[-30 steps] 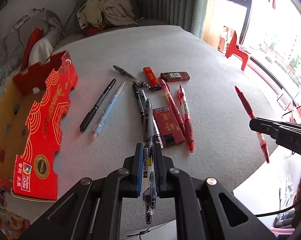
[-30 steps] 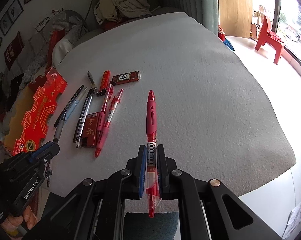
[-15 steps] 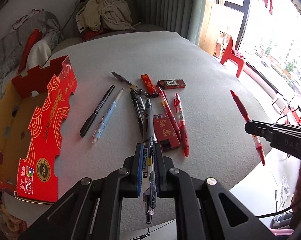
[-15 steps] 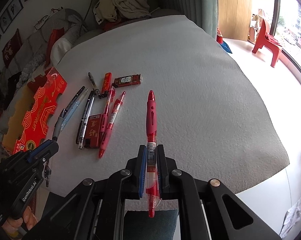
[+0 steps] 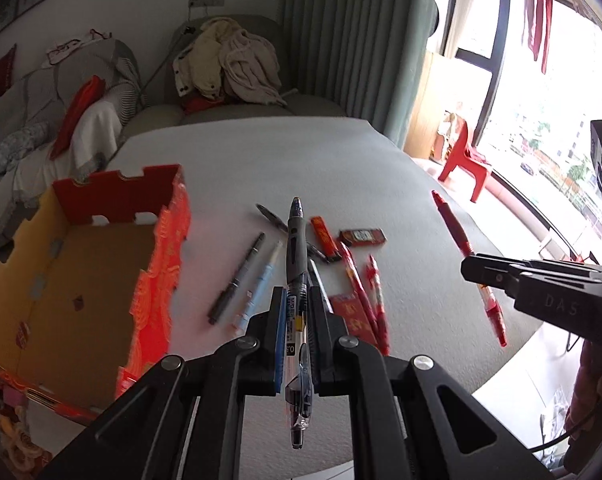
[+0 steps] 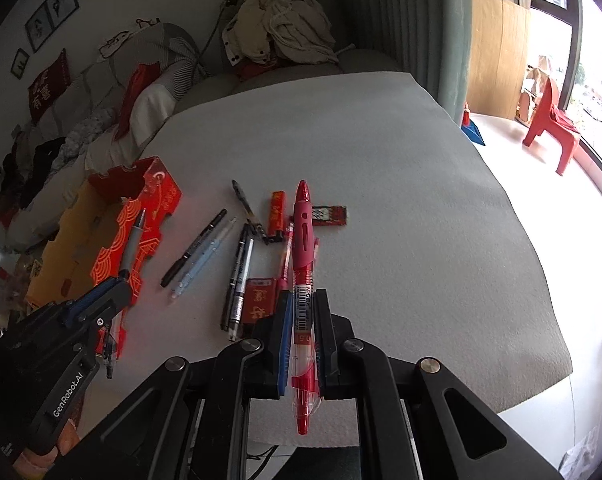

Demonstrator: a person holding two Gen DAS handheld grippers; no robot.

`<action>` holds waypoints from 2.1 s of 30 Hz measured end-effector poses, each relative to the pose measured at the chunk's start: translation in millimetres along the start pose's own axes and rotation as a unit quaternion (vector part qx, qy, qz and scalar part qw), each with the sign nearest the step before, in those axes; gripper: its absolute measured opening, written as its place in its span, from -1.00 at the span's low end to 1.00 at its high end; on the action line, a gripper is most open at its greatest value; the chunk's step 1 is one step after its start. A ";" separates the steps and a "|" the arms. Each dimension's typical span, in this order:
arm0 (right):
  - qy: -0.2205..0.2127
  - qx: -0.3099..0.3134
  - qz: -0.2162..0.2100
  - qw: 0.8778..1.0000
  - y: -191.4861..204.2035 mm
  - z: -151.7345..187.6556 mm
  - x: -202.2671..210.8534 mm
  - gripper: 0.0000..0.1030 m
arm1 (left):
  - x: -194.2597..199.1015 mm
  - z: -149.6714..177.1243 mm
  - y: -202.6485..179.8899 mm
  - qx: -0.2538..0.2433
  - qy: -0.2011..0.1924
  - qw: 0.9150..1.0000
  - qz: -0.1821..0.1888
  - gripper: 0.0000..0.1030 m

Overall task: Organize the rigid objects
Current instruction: 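Carry both held pens up and over into the open cardboard box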

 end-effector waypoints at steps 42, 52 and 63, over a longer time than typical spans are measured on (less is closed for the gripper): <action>-0.016 0.119 -0.185 0.975 219.0 -62.7 -25.9 -0.79 | 83.2 -34.1 174.8 0.138 -0.083 0.981 -0.110 -0.79; -0.016 0.133 -0.209 0.969 246.5 -78.3 -29.1 -0.79 | 95.5 -42.6 207.2 0.150 -0.096 0.974 -0.140 -0.79; -0.013 0.131 -0.224 0.966 264.3 -101.9 -41.3 -0.79 | 94.0 -72.5 236.6 0.153 -0.111 0.969 -0.160 -0.79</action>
Point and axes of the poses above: each gripper's, at about its wrist camera, not at the fingertips, and x roughly against the way its jaws point, y to its left, z to its underside, the point moved 8 cm from there along -x, roughly the way its jaws point, and after that the axes turned 10 degrees about x, right-handed, at the moved point
